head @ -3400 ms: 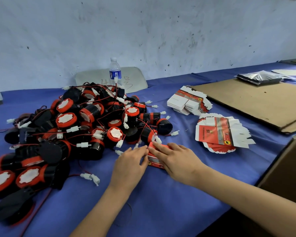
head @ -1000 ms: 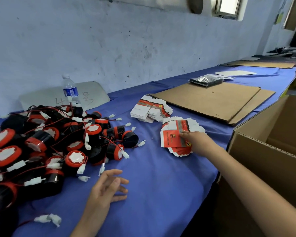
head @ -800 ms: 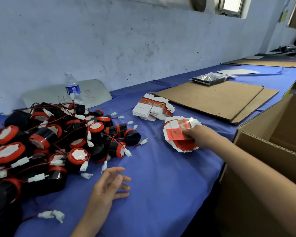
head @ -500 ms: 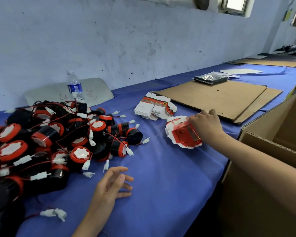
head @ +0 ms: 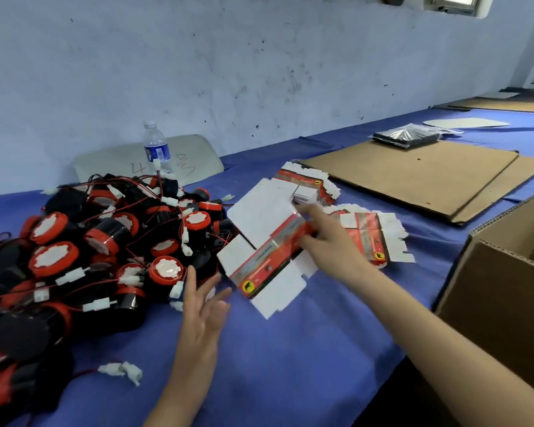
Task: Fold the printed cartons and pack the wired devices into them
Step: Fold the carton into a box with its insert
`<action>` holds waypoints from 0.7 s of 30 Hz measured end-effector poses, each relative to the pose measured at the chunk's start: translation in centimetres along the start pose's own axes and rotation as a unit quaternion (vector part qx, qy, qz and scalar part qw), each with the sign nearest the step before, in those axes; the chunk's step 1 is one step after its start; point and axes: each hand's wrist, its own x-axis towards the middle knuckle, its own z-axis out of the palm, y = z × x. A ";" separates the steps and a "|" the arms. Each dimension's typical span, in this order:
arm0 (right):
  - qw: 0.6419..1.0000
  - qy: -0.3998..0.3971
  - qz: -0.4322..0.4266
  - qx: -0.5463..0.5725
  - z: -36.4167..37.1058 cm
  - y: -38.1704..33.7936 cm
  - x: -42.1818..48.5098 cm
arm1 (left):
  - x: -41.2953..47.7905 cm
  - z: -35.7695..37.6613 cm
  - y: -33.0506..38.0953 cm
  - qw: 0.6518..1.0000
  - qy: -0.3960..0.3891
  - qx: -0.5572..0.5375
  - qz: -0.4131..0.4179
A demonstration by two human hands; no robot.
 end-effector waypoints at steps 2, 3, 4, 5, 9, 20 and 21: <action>0.988 -0.072 0.071 0.119 4.2 1.3 -1.3 | -0.2 0.0 0.1 0.999 0.011 -0.048 -0.015; 0.979 -0.091 0.090 0.158 5.9 2.0 -1.7 | -0.3 -0.1 0.0 0.997 0.015 -0.070 -0.021; 0.972 -0.102 0.097 0.190 7.3 2.7 -2.1 | -0.3 -0.1 0.0 0.995 0.024 -0.093 -0.026; 0.967 -0.112 0.094 0.210 8.5 3.1 -2.4 | -0.3 -0.3 0.0 0.993 0.035 -0.112 -0.033; 0.960 -0.155 0.054 0.227 9.9 3.5 -3.0 | -0.7 -0.3 0.3 0.986 0.033 -0.151 -0.067; 0.901 -0.291 0.037 0.318 9.3 2.1 -5.5 | 0.6 -0.7 0.3 0.982 0.146 0.075 0.088; 0.892 -0.297 0.064 0.335 9.1 2.1 -5.5 | 0.7 -0.7 0.1 0.980 0.156 0.085 0.095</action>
